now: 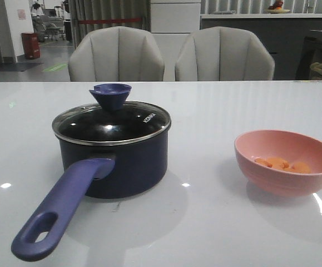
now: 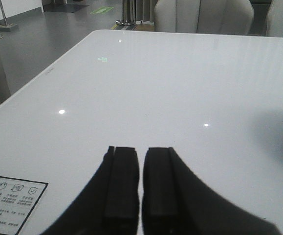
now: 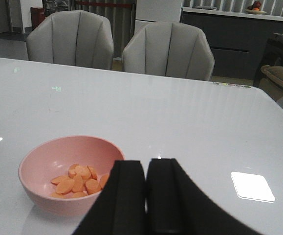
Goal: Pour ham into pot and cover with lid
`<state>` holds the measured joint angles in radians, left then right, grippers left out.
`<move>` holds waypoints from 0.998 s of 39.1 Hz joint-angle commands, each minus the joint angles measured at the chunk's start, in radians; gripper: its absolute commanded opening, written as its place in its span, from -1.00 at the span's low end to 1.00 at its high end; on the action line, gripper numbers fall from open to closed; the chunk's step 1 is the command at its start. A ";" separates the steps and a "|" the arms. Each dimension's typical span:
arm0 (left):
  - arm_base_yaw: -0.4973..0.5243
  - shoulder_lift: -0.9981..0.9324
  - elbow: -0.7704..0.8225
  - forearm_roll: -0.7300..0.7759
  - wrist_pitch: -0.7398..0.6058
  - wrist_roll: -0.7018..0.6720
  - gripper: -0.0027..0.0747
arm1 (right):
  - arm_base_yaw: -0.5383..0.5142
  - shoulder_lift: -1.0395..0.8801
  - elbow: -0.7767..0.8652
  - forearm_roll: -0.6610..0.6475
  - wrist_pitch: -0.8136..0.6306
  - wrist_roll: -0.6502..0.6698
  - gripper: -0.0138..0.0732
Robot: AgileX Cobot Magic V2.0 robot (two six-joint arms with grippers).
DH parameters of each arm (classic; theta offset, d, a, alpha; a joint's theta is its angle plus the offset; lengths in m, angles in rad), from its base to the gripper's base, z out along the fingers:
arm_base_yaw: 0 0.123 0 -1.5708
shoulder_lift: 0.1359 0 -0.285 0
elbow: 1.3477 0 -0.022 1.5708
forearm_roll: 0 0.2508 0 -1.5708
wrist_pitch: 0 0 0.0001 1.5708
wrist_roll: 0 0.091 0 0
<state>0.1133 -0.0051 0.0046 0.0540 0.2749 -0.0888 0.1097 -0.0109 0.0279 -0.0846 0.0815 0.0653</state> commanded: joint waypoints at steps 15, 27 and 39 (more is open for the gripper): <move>-0.002 -0.021 0.022 0.001 -0.068 -0.003 -0.59 | -0.003 -0.019 -0.007 -0.013 -0.081 -0.001 -0.31; -0.002 -0.021 0.022 0.032 -0.052 -0.003 -0.59 | -0.003 -0.019 -0.007 -0.013 -0.081 -0.001 -0.31; -0.002 -0.021 0.022 0.075 -0.064 -0.003 -0.59 | -0.003 -0.019 -0.007 -0.013 -0.081 -0.001 -0.31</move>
<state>0.1133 -0.0051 0.0046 0.1191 0.2894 -0.0888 0.1097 -0.0109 0.0279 -0.0846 0.0815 0.0653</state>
